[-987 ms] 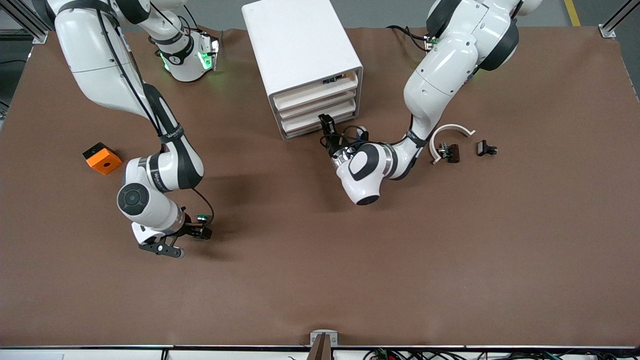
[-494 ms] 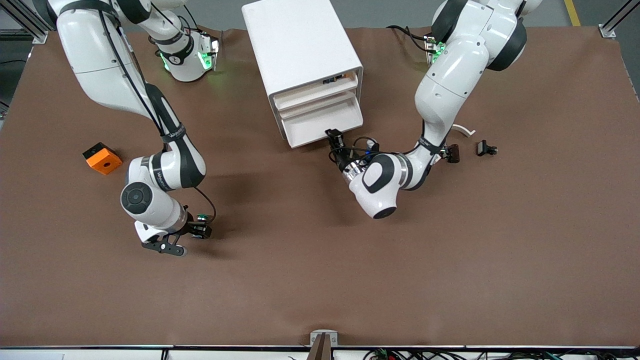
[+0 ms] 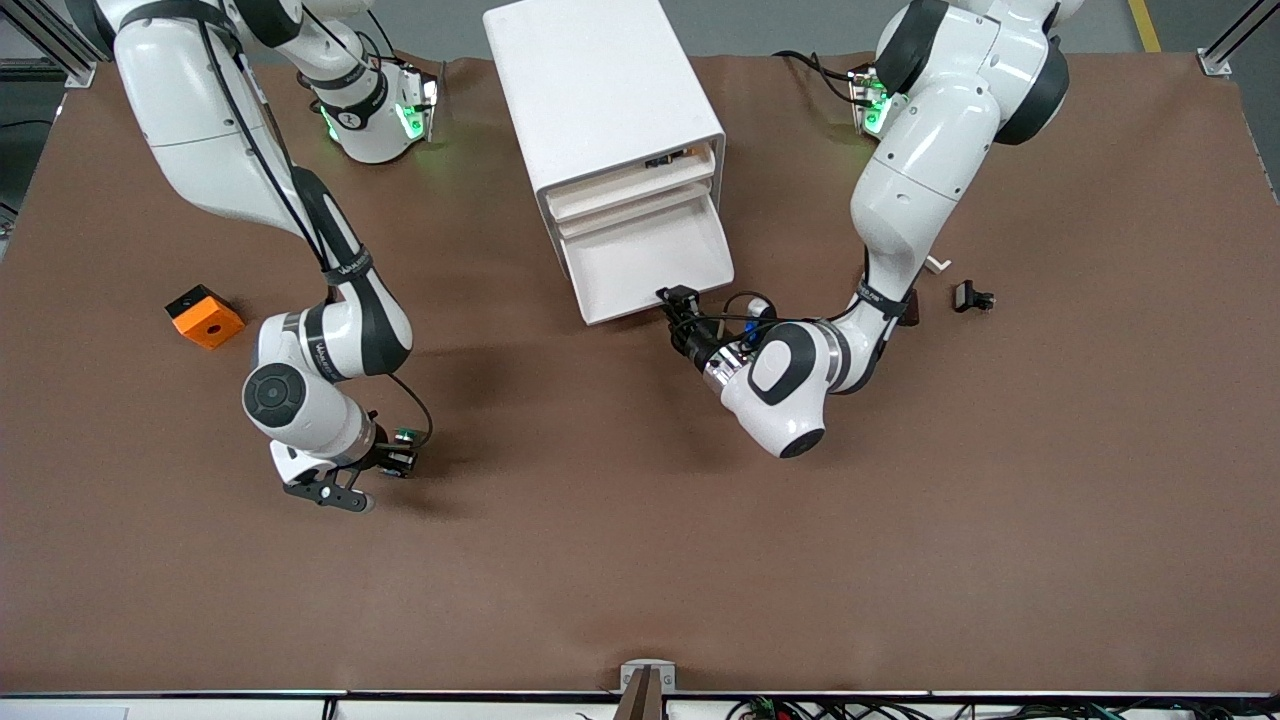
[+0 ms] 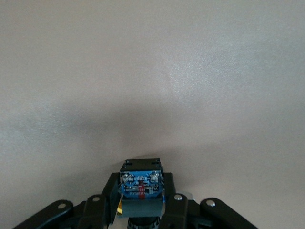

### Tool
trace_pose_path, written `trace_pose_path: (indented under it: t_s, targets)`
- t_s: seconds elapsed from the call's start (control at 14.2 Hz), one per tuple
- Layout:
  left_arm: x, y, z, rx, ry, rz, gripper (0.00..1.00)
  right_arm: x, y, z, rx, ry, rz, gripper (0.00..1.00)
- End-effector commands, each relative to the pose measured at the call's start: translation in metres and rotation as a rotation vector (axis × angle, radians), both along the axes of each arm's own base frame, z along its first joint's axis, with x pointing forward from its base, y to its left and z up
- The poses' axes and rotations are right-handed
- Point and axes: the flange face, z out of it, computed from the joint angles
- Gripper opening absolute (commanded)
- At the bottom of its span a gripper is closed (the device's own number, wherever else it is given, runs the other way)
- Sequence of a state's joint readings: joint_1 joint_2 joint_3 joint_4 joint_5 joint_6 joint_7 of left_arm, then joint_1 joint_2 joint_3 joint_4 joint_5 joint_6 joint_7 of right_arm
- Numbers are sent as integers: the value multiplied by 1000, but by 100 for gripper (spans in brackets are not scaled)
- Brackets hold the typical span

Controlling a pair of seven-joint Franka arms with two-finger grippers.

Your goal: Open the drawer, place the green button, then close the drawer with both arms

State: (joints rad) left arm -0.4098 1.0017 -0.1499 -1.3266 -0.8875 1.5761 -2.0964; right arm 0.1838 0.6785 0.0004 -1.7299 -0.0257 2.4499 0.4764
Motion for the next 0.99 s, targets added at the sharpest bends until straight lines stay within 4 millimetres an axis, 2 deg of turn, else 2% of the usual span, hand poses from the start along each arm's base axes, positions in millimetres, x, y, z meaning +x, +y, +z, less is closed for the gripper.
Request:
trace_pose_path:
  t_s: [0.0,0.07,0.14,0.21,0.35,0.49,0.56,0.71,0.78,0.92]
  targets:
    - [29,5,19,-36,-99,32,100,0,13,19,-18,16,-44,0]
    - [38,7,31,-42,-132,32,100,2,14,27,-23,45,-62,0]
    - [52,18,47,-31,-188,18,100,3,19,39,-22,66,-91,0]
    - [57,22,57,-16,-233,-16,100,1,28,61,-21,60,-135,0]
    - [74,36,94,-5,-359,-76,100,-12,60,83,-34,85,-196,0]
    - [95,70,134,49,-564,-217,100,-27,84,111,-48,108,-267,0]
    - [99,80,155,58,-669,-338,100,-36,101,127,-53,107,-308,0]
    - [106,96,187,62,-762,-414,100,-52,138,149,-58,101,-379,0]
    - [115,116,201,75,-804,-440,100,-61,157,159,-63,105,-413,0]
    - [118,135,245,56,-924,-593,100,-79,200,177,-76,109,-487,0]
